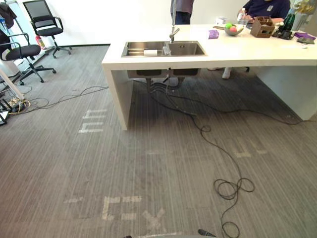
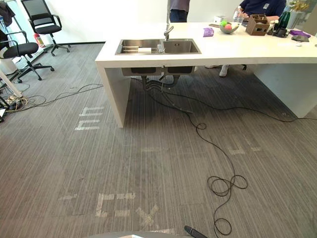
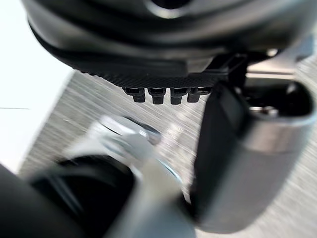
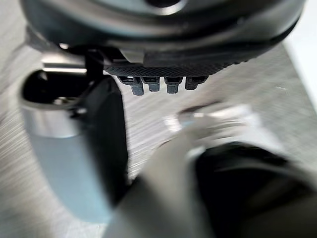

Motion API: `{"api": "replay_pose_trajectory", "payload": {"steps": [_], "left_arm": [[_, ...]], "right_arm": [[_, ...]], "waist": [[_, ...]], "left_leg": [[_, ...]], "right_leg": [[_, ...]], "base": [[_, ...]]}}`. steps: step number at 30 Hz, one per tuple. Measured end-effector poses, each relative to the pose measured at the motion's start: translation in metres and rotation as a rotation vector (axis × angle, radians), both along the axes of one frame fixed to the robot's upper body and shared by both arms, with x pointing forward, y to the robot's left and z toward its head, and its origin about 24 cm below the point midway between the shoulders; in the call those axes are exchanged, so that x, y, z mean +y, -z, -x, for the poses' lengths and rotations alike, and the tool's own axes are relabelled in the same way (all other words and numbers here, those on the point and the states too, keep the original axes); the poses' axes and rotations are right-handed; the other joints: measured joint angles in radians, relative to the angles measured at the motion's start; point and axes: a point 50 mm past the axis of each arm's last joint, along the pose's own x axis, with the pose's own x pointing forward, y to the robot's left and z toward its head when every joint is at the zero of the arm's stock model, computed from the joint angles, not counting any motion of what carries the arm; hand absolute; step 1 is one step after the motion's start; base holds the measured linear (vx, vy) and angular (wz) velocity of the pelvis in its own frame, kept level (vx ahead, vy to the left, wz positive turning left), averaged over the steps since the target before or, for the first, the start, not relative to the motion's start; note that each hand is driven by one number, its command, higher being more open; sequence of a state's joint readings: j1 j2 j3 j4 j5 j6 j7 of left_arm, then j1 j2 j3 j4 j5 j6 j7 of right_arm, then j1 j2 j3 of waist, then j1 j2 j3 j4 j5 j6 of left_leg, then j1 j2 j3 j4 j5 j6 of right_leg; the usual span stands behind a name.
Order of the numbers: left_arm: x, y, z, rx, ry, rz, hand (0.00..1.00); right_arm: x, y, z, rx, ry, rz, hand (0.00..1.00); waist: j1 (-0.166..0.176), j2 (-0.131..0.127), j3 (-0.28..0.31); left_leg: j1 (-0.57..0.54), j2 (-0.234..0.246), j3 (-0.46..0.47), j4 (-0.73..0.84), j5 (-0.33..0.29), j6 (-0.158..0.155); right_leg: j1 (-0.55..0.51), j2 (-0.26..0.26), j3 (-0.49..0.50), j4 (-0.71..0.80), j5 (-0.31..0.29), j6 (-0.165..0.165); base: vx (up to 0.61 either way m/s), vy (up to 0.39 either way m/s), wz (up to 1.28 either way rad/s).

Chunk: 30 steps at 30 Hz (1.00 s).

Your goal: Walk over to the sink, pick up the cup, carry it to the dishwasher, place the cup inside the dishwasher, then close the dishwasher door

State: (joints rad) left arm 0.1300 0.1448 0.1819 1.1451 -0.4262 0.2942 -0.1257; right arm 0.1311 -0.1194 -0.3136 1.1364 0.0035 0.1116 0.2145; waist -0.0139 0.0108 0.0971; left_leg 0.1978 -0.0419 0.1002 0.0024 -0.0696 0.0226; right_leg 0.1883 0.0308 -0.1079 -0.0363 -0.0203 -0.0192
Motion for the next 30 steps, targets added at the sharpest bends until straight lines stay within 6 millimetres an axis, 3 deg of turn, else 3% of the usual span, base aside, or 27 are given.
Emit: {"api": "replay_pose_trajectory", "payload": {"steps": [5, 14, 24, 27, 29, 30], "left_arm": [[0.000, -0.001, -0.009, -0.077, 0.027, -0.009, 1.00], [0.002, -0.001, -0.011, -0.080, 0.021, -0.058, 1.00], [0.000, 0.000, -0.002, -0.021, -0.247, -0.060, 1.00], [0.002, 0.001, -0.001, 0.018, -0.307, -0.127, 1.00], [0.005, 0.000, -0.003, 0.053, -0.349, -0.177, 1.00], [0.006, 0.000, -0.002, 0.063, -0.361, -0.186, 1.00]], "right_arm": [[-0.001, -0.002, -0.012, -0.059, -0.100, 0.142, 1.00], [0.000, -0.004, -0.015, -0.112, -0.122, 0.174, 1.00], [0.005, -0.004, -0.011, -0.174, -0.072, 0.074, 1.00], [0.007, -0.005, -0.015, -0.210, -0.073, 0.069, 1.00], [0.010, -0.006, -0.018, -0.252, -0.053, 0.064, 1.00], [0.011, -0.007, -0.019, -0.261, -0.052, 0.063, 1.00]], "waist": [[0.016, -0.004, 0.002], [0.019, -0.009, 0.022], [0.023, -0.026, 0.033], [0.021, -0.038, 0.050], [0.023, -0.060, 0.072], [0.025, -0.063, 0.078]], "left_leg": [[0.002, 0.006, 0.000, -0.013, -0.003, -0.005], [0.021, 0.011, 0.005, -0.024, -0.004, -0.007], [0.048, 0.004, -0.007, -0.034, -0.004, -0.007], [0.056, -0.004, -0.018, -0.024, -0.005, -0.008], [0.056, -0.026, -0.028, -0.004, -0.019, 0.006], [0.056, -0.032, -0.030, 0.001, -0.022, 0.013]], "right_leg": [[0.004, 0.008, -0.006, -0.019, 0.001, 0.003], [0.021, 0.011, -0.013, -0.018, -0.006, 0.015], [0.044, 0.003, -0.043, -0.012, -0.013, 0.024], [0.008, -0.023, -0.084, 0.109, -0.080, 0.033], [-0.083, -0.084, -0.128, 0.355, -0.182, 0.083], [-0.111, -0.102, -0.134, 0.426, -0.197, 0.090]], "base": [[0.02, -0.027, 0.00], [-0.02, -0.011, 0.00], [-0.04, -0.018, 0.04], [-0.06, 0.006, 0.21], [-0.07, 0.037, 0.35], [-0.09, 0.039, 0.18]]}}
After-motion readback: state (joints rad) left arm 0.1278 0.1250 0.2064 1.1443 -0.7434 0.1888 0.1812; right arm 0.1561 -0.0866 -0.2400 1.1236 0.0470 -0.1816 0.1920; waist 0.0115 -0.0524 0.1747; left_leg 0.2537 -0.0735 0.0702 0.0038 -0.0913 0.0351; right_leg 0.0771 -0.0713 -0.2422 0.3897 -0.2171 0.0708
